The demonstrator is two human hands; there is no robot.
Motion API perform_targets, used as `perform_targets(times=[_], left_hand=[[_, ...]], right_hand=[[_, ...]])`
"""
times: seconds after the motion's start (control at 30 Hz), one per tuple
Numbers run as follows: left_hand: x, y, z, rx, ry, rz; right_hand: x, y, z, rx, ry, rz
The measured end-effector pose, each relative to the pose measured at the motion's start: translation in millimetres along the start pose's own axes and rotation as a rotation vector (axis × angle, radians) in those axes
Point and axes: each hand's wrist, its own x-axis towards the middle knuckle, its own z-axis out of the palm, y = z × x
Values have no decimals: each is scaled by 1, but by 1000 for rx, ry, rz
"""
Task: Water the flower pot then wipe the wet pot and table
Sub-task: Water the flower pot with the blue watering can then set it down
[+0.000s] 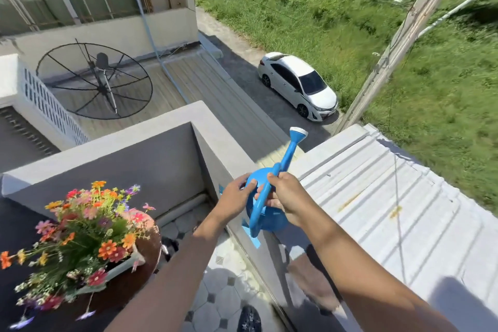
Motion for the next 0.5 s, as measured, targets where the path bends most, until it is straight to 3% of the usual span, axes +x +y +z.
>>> perform_targets(times=[0.5], left_hand=[[65,-32,21,40,-88,-70]], right_hand=[[52,38,-32,235,22,156]])
